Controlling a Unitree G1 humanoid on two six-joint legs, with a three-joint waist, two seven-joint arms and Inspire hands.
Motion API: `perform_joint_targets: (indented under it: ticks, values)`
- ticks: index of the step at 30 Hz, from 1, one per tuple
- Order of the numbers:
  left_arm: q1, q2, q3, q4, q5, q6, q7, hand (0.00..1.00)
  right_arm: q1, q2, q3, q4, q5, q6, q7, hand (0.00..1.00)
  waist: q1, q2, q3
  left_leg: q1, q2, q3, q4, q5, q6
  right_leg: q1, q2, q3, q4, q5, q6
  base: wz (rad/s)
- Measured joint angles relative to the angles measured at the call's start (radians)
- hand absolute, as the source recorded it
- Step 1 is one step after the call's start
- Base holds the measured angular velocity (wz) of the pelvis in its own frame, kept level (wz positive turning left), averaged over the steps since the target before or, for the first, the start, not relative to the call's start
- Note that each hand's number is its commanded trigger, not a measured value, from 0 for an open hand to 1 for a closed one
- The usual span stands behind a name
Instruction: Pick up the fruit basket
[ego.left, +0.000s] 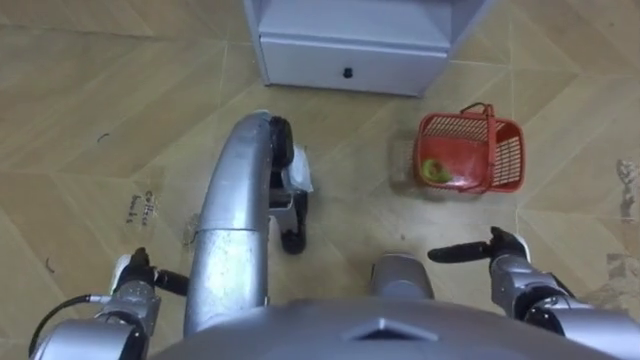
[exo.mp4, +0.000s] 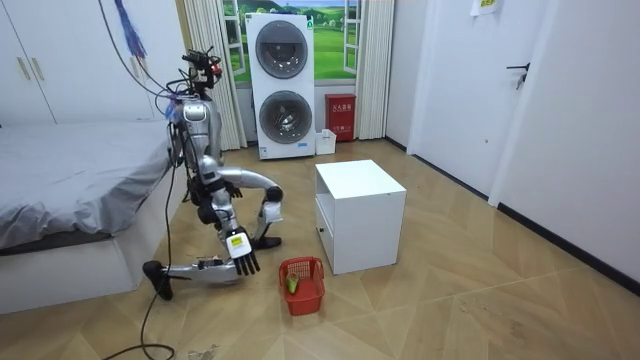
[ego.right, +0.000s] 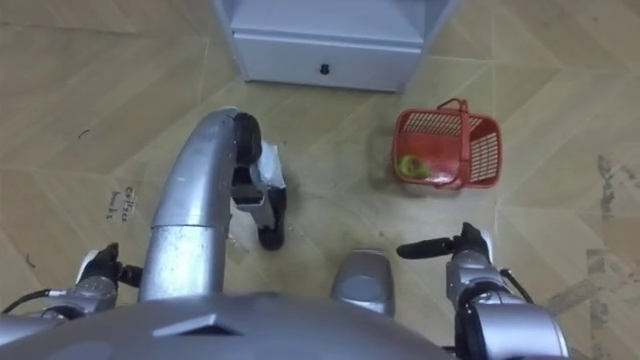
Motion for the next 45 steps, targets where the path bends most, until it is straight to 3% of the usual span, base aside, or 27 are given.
perform_joint_targets:
  ticks: [4, 5, 7, 10, 13, 18, 22, 26, 35, 45]
  values:
    - [0.060, 0.001, 0.001, -0.001, -0.002, -0.012, 0.038, 0.00, 0.010, 0.005, -0.001, -0.113, -0.078, -0.002, -0.051, 0.00, -0.023, -0.019, -0.0129, 0.015, 0.000, -0.016, 0.032, 0.032, 0.016, 0.032, 0.000, 0.007, 0.049, -0.017, -0.010, -0.09]
    - [0.068, 0.005, 0.000, -0.003, -0.002, -0.012, 0.041, 0.00, 0.012, 0.009, 0.000, -0.159, -0.107, -0.003, -0.064, 0.00, -0.033, -0.031, -0.0142, 0.011, 0.002, -0.021, 0.050, 0.026, 0.005, 0.047, 0.000, 0.003, 0.068, -0.033, -0.015, 0.00]
    - [0.068, -0.016, -0.002, -0.008, -0.002, -0.014, 0.041, 0.00, 0.006, -0.001, 0.003, -0.223, -0.138, -0.007, -0.084, 0.00, -0.038, -0.018, -0.0084, 0.005, 0.014, -0.050, 0.054, 0.030, -0.017, 0.045, 0.027, -0.008, 0.072, -0.043, -0.029, 0.02]
    - [0.068, -0.026, -0.003, -0.008, -0.001, -0.014, 0.035, 0.00, -0.012, 0.001, 0.018, -0.296, -0.137, -0.050, -0.115, 0.00, -0.044, -0.034, -0.0029, 0.014, 0.001, -0.073, 0.040, 0.036, -0.035, 0.047, 0.043, 0.001, 0.065, -0.044, -0.029, -0.09]
    - [0.071, -0.026, -0.004, -0.013, -0.002, -0.014, 0.024, 0.00, -0.020, -0.001, 0.050, -0.344, -0.132, -0.079, -0.151, 0.00, -0.047, -0.042, -0.0055, 0.018, -0.021, -0.097, 0.041, 0.039, -0.040, 0.057, 0.047, 0.012, 0.053, -0.044, -0.027, -0.13]
    - [0.050, -0.025, -0.022, -0.020, -0.003, -0.030, 0.013, 0.00, -0.022, -0.002, 0.086, -0.360, -0.130, -0.094, -0.170, 0.00, -0.046, -0.050, -0.0069, 0.021, -0.040, -0.109, 0.044, 0.041, -0.044, 0.062, 0.037, 0.023, 0.039, -0.044, -0.027, -0.05]
    - [0.048, -0.013, -0.033, -0.020, -0.002, -0.036, -0.003, 0.00, -0.022, -0.002, 0.088, -0.364, -0.128, -0.100, -0.170, 0.00, -0.048, -0.048, -0.0072, 0.021, -0.059, -0.127, 0.044, 0.031, -0.068, 0.061, 0.036, 0.028, 0.038, -0.044, -0.028, -0.03]
    - [0.056, -0.011, -0.062, -0.019, -0.001, -0.035, -0.006, 0.00, -0.022, -0.005, 0.088, -0.384, -0.128, -0.100, -0.171, 0.00, -0.047, -0.044, -0.0063, 0.021, -0.058, -0.126, 0.039, 0.007, -0.095, 0.053, 0.033, 0.025, 0.038, -0.044, -0.028, 0.04]
    - [0.073, -0.011, -0.088, -0.028, -0.011, -0.037, 0.000, 0.00, -0.020, -0.007, 0.090, -0.400, -0.083, -0.100, -0.162, 0.00, -0.031, -0.034, -0.0013, 0.018, -0.062, -0.094, 0.031, -0.002, -0.088, 0.050, -0.001, 0.026, 0.037, -0.042, -0.025, 0.02]
    - [0.108, 0.016, -0.117, -0.036, -0.030, -0.034, -0.009, 0.00, -0.035, -0.019, 0.100, -0.335, -0.047, -0.101, -0.112, 0.00, 0.018, -0.021, 0.0061, 0.001, -0.072, -0.094, 0.029, -0.002, -0.087, 0.047, 0.001, 0.002, 0.022, -0.043, -0.026, 0.08]
